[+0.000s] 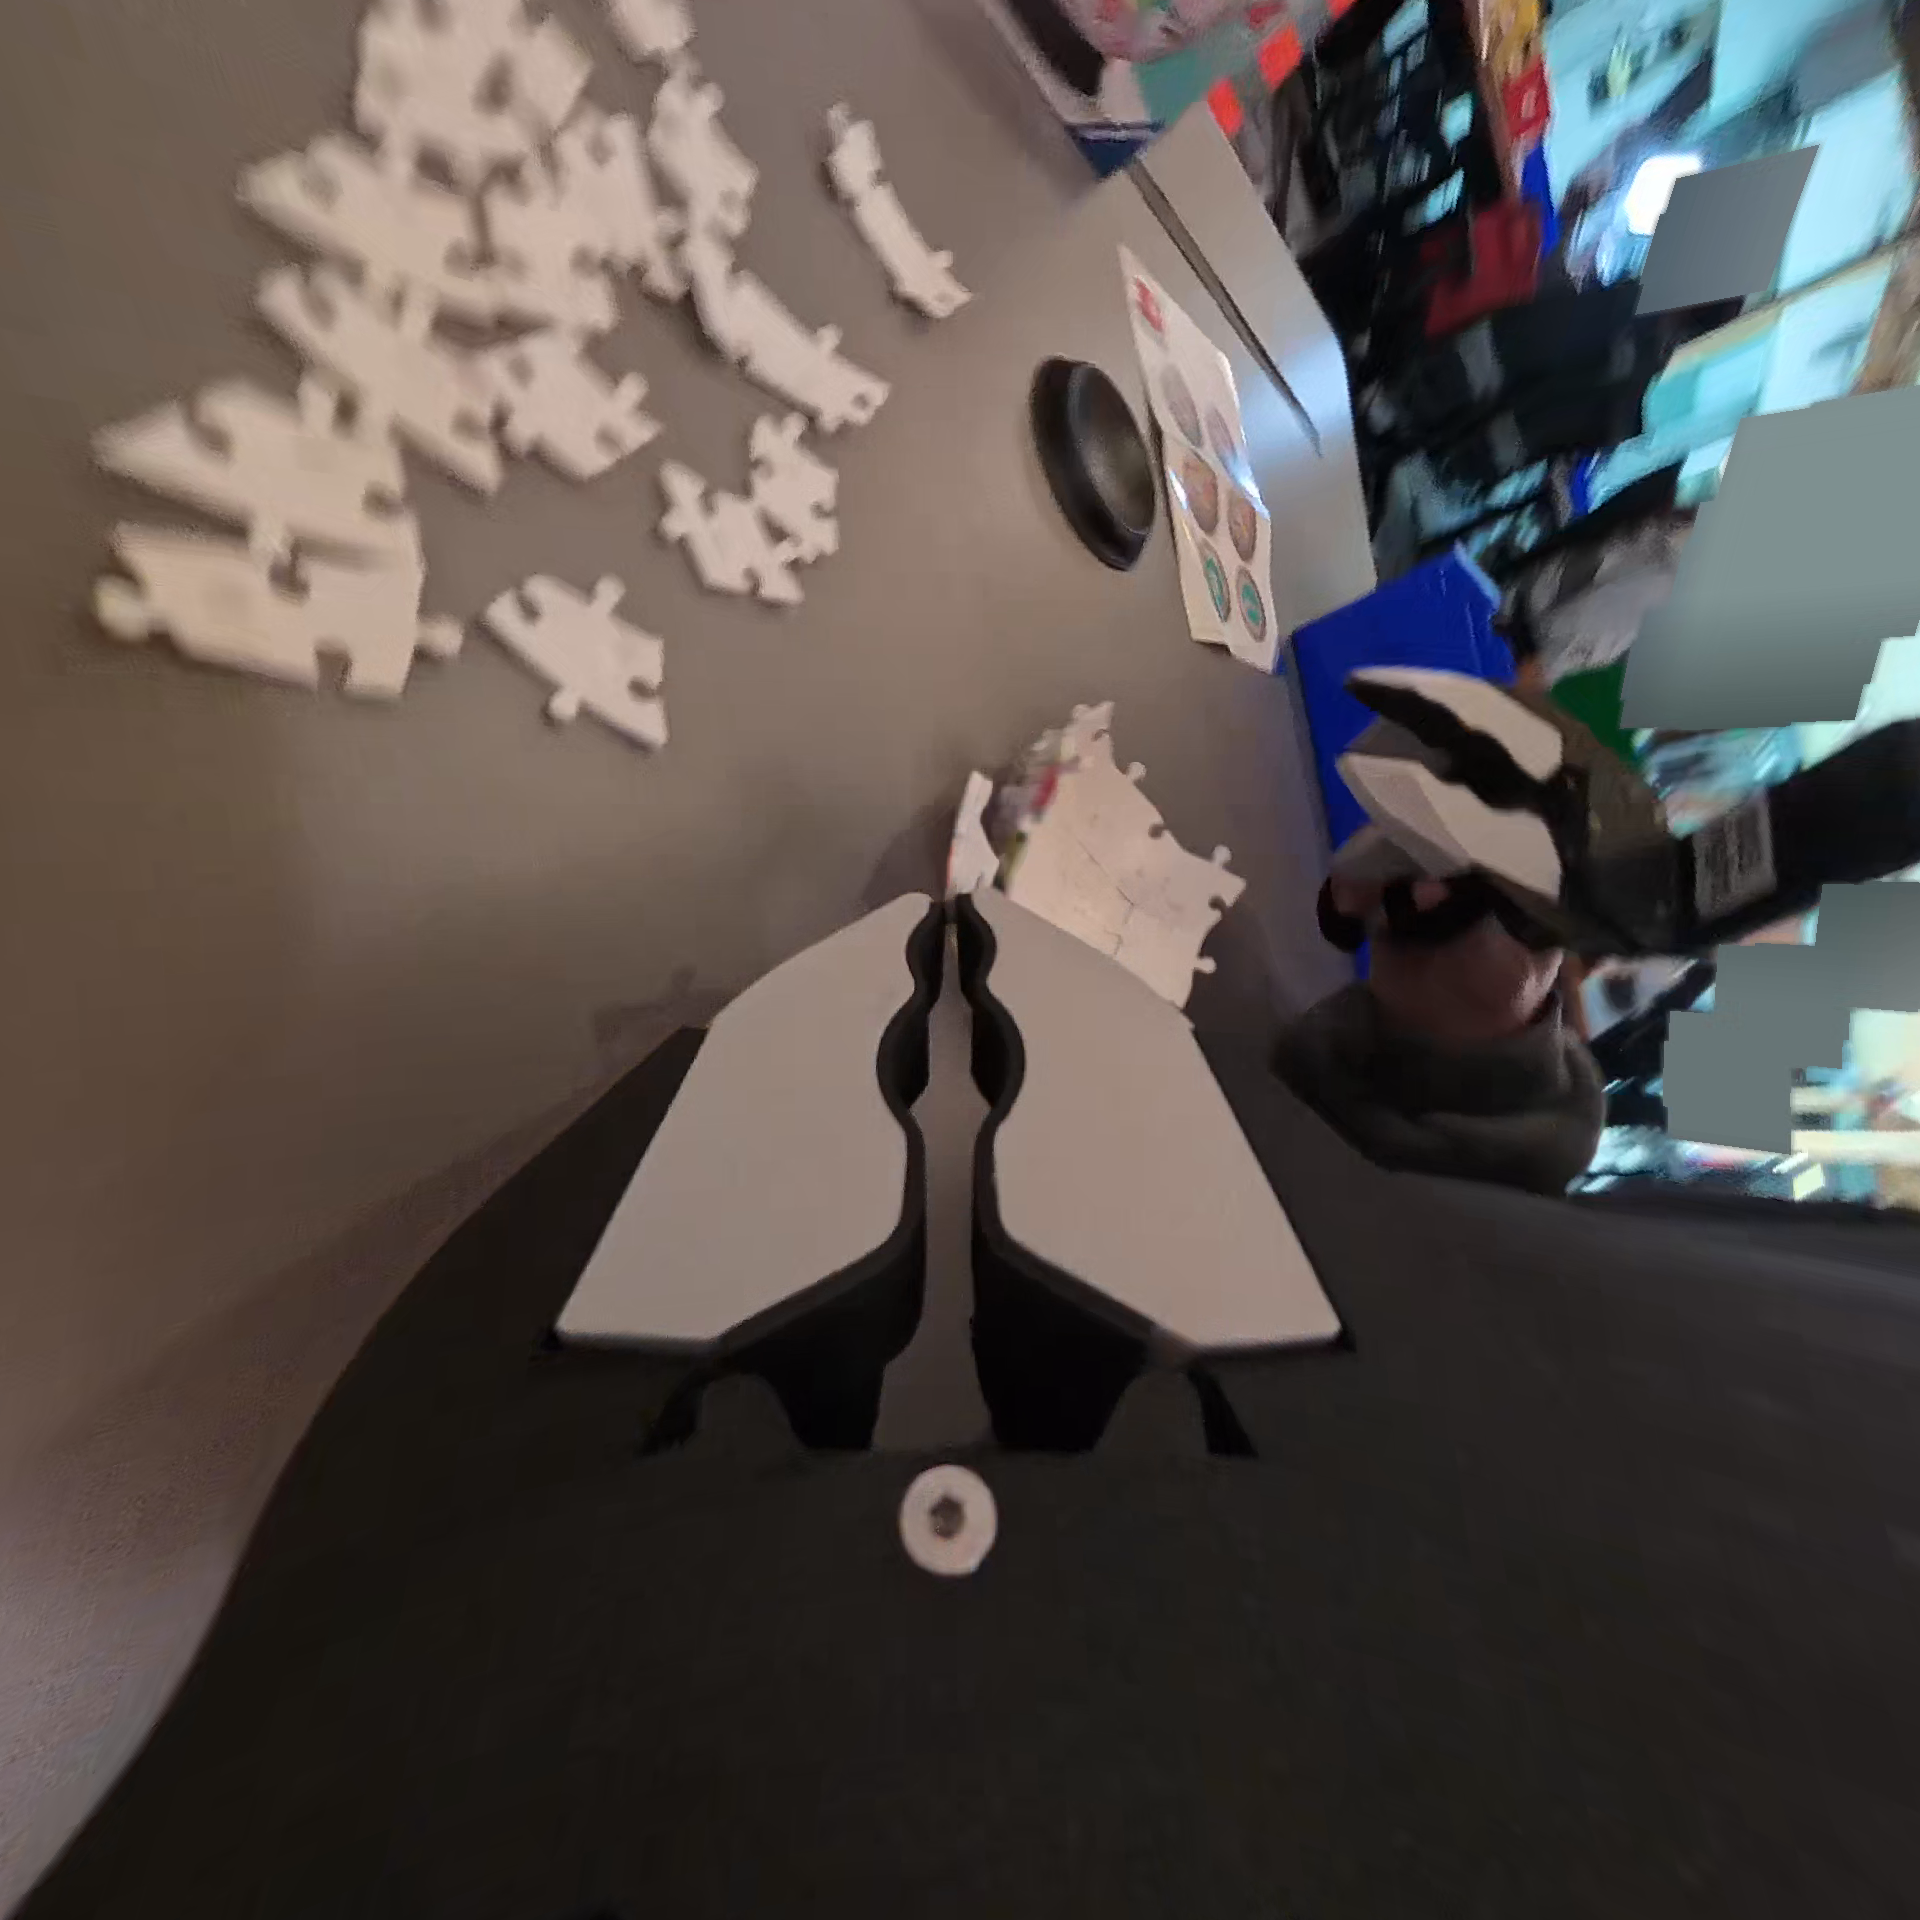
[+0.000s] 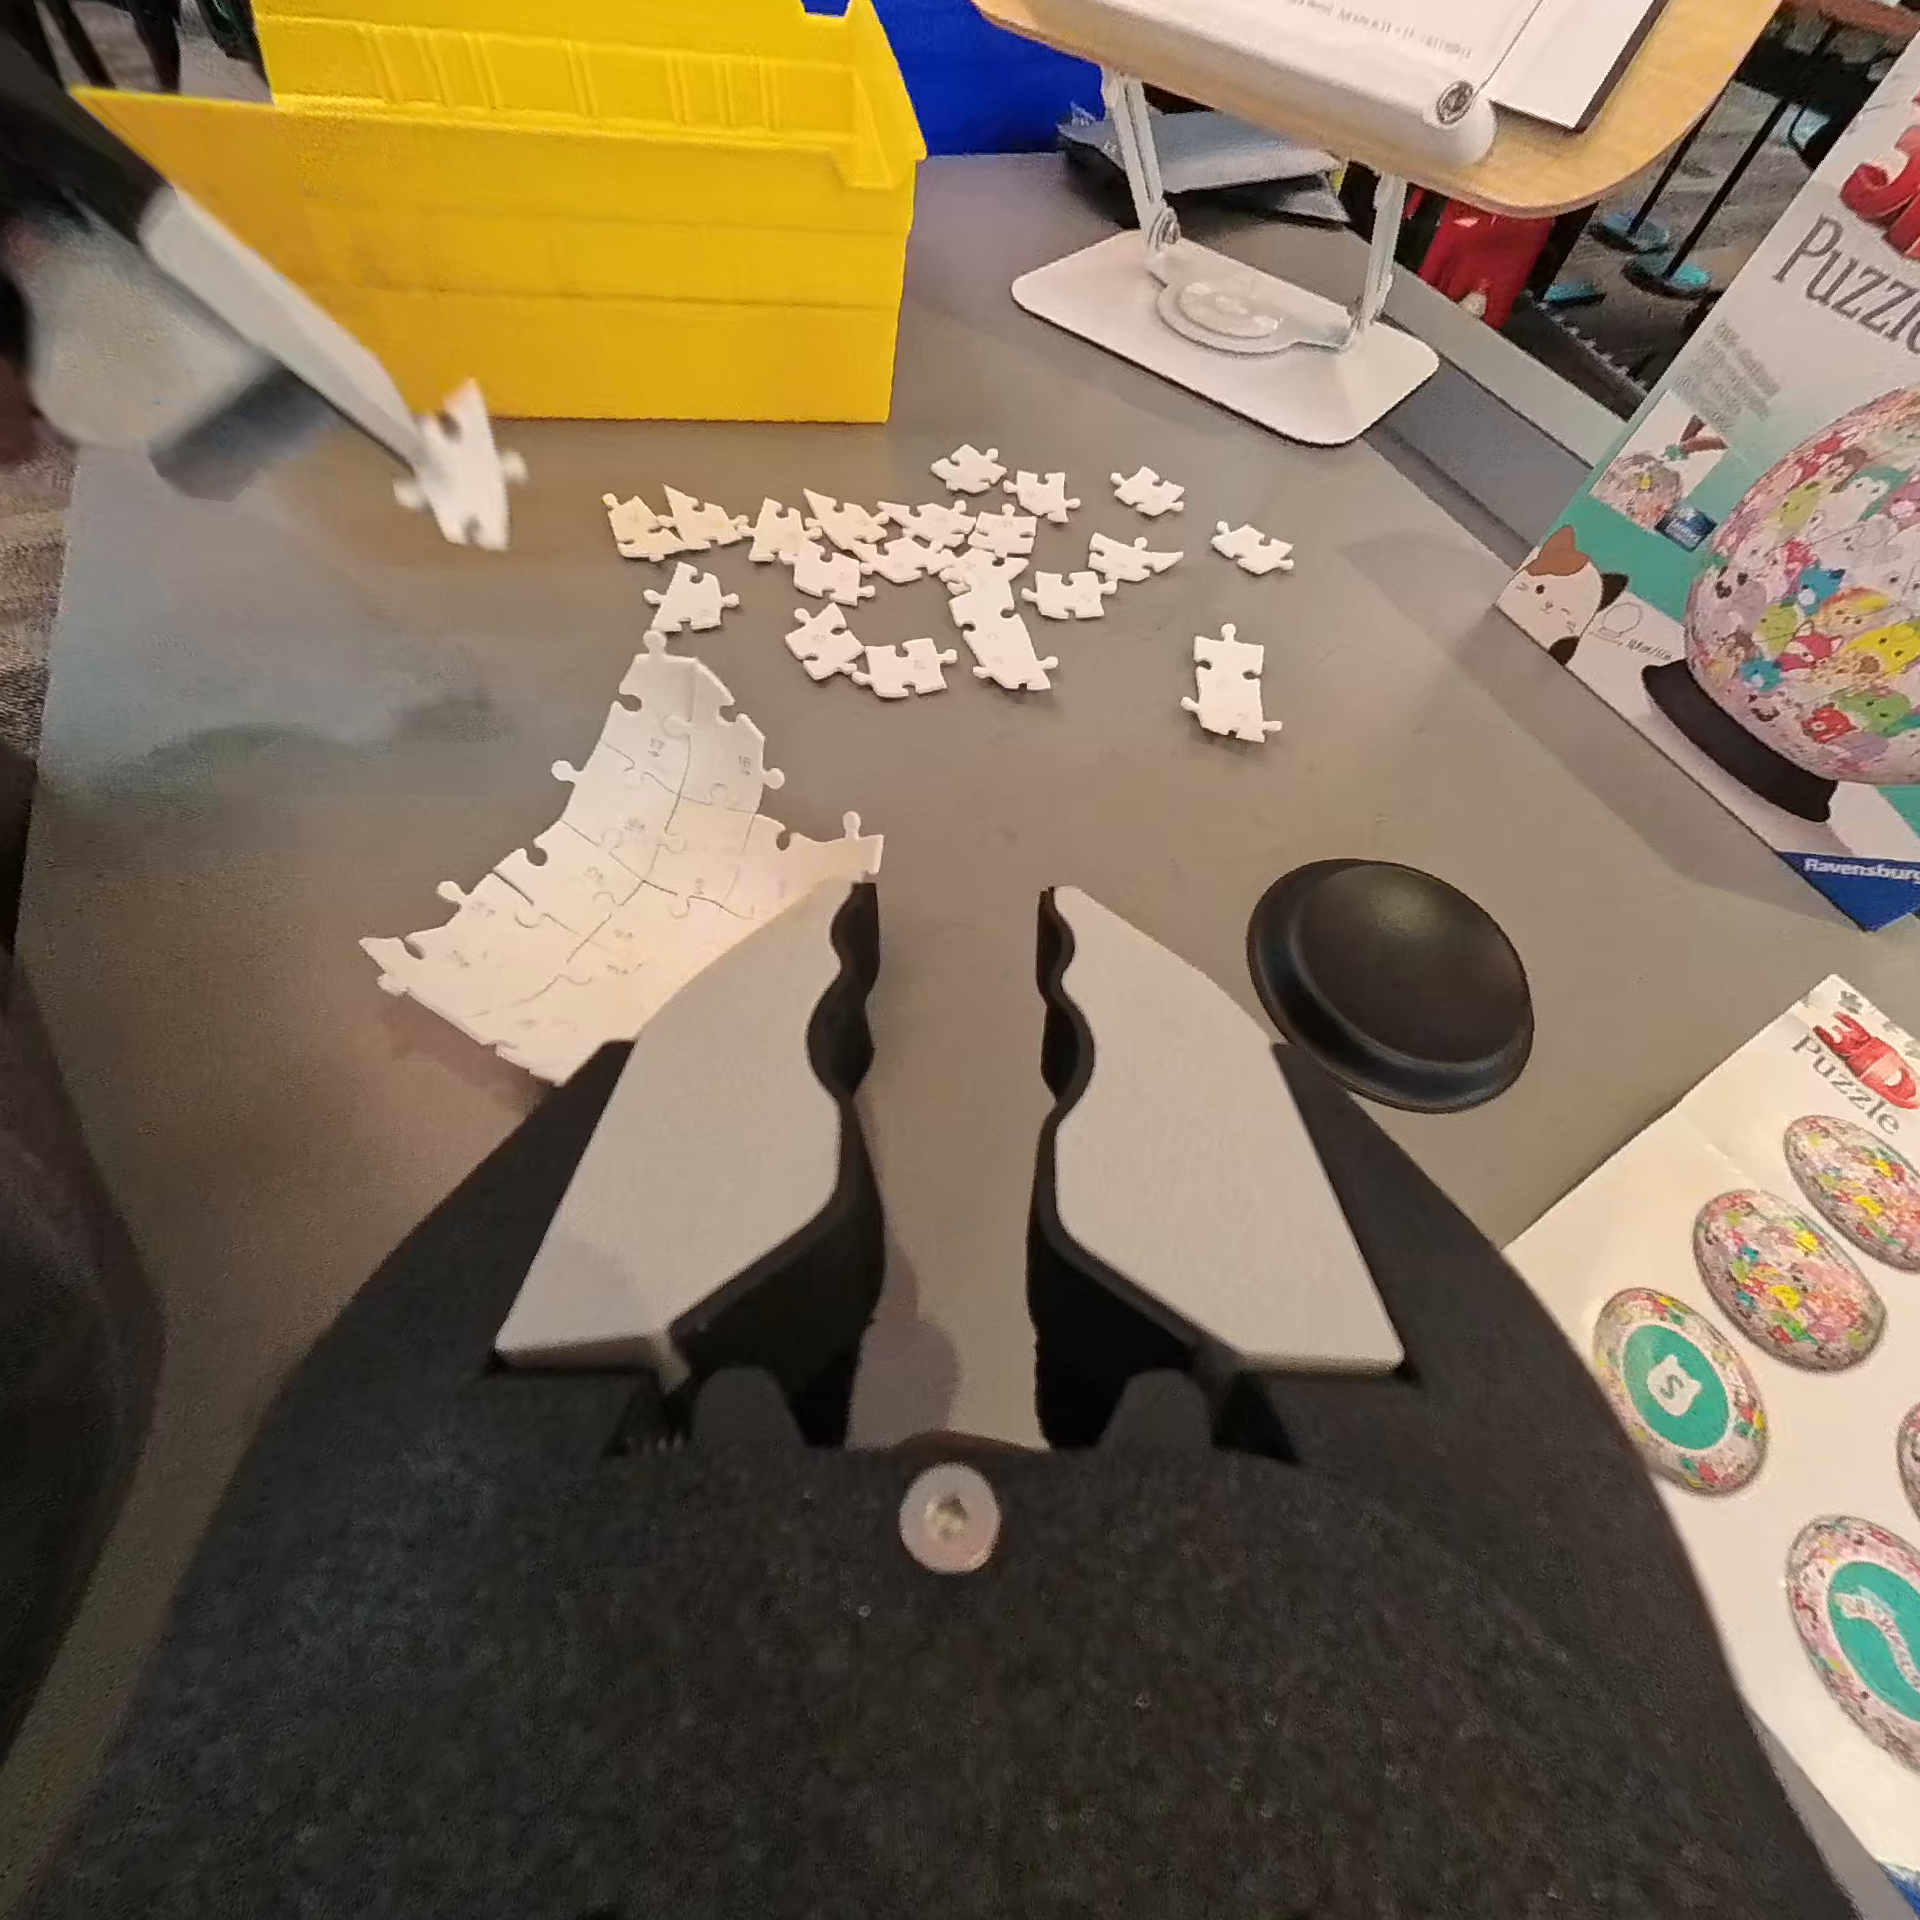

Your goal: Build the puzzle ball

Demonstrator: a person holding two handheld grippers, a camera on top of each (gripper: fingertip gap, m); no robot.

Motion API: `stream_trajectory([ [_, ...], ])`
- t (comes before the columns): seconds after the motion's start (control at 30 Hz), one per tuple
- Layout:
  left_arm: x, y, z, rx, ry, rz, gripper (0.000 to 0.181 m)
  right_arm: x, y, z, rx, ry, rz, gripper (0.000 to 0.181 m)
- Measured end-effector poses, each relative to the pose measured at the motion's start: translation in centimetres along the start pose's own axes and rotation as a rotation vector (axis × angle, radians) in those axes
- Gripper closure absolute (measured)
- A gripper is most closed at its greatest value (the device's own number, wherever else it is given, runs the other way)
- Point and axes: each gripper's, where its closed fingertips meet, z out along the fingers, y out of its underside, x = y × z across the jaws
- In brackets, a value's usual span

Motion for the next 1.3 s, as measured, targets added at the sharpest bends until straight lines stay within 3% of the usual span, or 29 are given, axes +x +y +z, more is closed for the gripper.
stream_trajectory([
  [0.17, -4.7, 0.8, 0.4, 0.177, -0.057, -0.282, 0.180, -1.0, 0.3, -0.2, 0.012, -0.022, -0.036, 0.153],
  [0.27, -6.8, 0.4, -1.3, 0.279, -0.187, -0.308, 0.180, -1.9, 0.3, -0.2, 0.021, -0.055, -0.050, 0.153],
  [0.4, -8.4, 1.3, -2.6, 0.302, -0.292, -0.358, 0.180, -2.7, 0.6, -0.1, 0.008, -0.090, -0.087, 0.153],
  [0.77, -9.8, 3.5, -4.0, 0.260, -0.433, -0.314, 0.177, -2.9, 0.0, -0.7, 0.031, -0.105, -0.098, 0.153],
  [0.97, -8.9, 4.0, -3.8, 0.209, -0.444, -0.249, 0.166, -3.0, -0.3, -0.8, 0.038, -0.090, -0.109, 0.153],
  [1.3, -7.1, 5.1, -4.4, 0.132, -0.464, -0.070, 0.162, -3.1, -0.1, -1.2, 0.047, -0.076, -0.094, 0.153],
])
